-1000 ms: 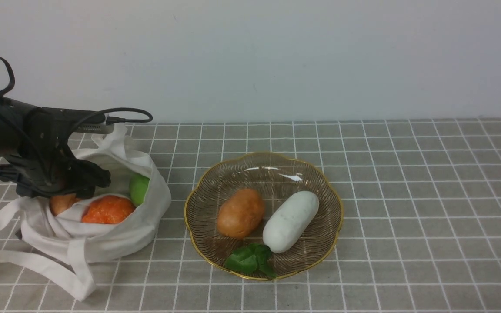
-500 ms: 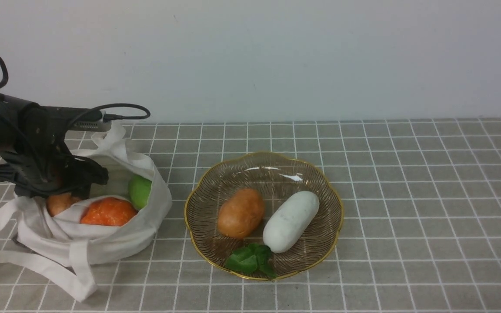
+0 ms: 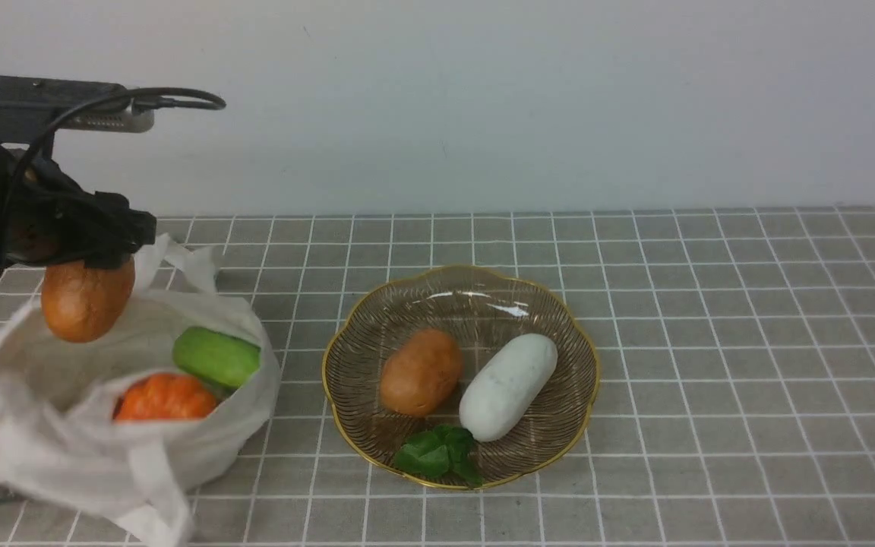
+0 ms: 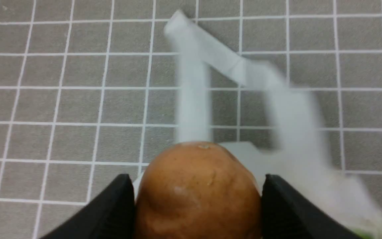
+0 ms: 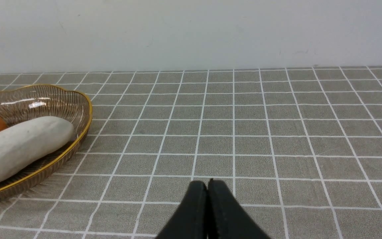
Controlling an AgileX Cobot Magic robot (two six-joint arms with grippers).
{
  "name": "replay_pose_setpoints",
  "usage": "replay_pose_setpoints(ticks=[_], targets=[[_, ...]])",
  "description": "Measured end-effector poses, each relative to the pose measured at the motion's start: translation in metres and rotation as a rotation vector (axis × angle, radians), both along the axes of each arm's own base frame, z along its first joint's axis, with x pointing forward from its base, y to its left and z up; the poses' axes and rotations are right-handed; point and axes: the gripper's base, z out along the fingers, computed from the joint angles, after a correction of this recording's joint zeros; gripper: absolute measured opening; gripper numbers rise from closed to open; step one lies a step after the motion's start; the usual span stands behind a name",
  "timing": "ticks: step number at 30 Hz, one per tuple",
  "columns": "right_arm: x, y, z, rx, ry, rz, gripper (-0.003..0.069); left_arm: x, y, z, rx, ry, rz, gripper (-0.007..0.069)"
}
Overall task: Take vegetables from bag on grey coffee tablecloth place on plate.
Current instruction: 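Take the potato out of the bag and place it on the plate with the left gripper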
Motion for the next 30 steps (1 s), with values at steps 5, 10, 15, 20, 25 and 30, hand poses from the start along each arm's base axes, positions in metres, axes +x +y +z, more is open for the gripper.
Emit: replay_pose_setpoints(ticks=[5,10,15,20,25,30], targets=[[0.000,0.000,0.000,0.000,0.000,0.000,-0.0015,0.001,-0.005,0.001,-0.069,-0.021,-0.005,0.0436],[0.000,0.000,0.000,0.000,0.000,0.000,-0.0015,-0.006,-0.042,0.012,-0.158,-0.043,-0.154,0.0436],[0.000,0.000,0.000,0.000,0.000,0.000,-0.0015,-0.023,-0.116,0.017,-0.229,-0.060,-0.463,0.0436],[0.000,0.000,0.000,0.000,0.000,0.000,-0.0015,-0.023,-0.150,-0.001,-0.275,-0.021,-0.551,0.0436],[0.000,0.000,0.000,0.000,0.000,0.000,-0.0015,-0.013,-0.167,-0.040,-0.393,0.117,-0.500,0.0436],[0.000,0.000,0.000,0.000,0.000,0.000,-0.0015,-0.018,-0.181,-0.055,-0.487,0.224,-0.534,0.0436]])
